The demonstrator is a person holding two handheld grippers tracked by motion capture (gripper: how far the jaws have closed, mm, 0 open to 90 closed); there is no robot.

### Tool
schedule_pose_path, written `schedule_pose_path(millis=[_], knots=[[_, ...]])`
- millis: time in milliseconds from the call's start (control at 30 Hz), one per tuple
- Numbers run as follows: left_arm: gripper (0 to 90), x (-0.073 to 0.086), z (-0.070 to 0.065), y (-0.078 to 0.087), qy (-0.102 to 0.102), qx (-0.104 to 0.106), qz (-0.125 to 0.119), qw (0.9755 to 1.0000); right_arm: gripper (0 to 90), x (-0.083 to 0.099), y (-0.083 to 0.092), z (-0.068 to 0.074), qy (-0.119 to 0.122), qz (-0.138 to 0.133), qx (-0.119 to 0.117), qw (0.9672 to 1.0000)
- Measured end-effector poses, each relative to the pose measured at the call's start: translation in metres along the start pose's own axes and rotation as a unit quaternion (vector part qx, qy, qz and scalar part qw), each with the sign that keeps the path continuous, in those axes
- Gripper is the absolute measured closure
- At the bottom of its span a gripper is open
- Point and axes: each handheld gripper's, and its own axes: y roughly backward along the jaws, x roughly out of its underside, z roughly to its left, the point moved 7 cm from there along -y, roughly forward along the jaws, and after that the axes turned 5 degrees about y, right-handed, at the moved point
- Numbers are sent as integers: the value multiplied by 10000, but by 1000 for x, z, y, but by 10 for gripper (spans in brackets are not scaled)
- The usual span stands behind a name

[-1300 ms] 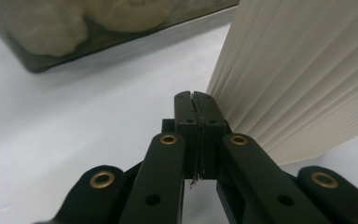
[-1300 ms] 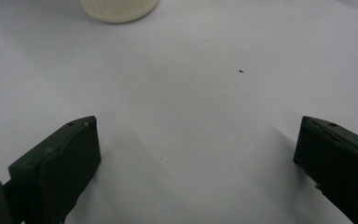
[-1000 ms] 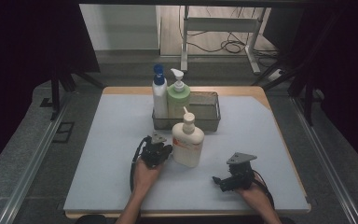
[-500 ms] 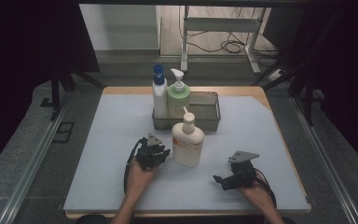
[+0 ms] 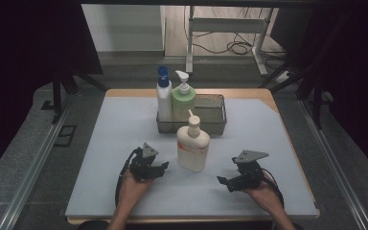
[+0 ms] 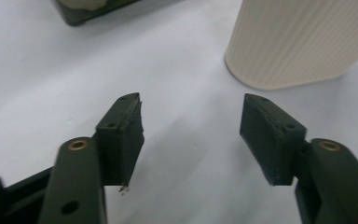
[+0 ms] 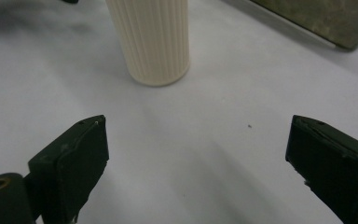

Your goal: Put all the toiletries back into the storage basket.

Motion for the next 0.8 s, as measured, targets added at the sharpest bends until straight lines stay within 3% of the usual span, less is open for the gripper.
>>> schedule_pose_path(millis=[267,400,533,800], knots=[[201,14,-6,6,-69,-25,104,9999,94,-20,2,4,73,-191,-125,9997],[139,23,-7,11,14,14,109,9999,100,-29,2,6,143,-240,-185,9994],[125,30,-8,16,93,55,112,9999,101,-38,0,8,148,-305,-279,9990],[121,42,-9,20,3,-18,255,9997,101,-55,-3,10,174,-438,-359,9982]])
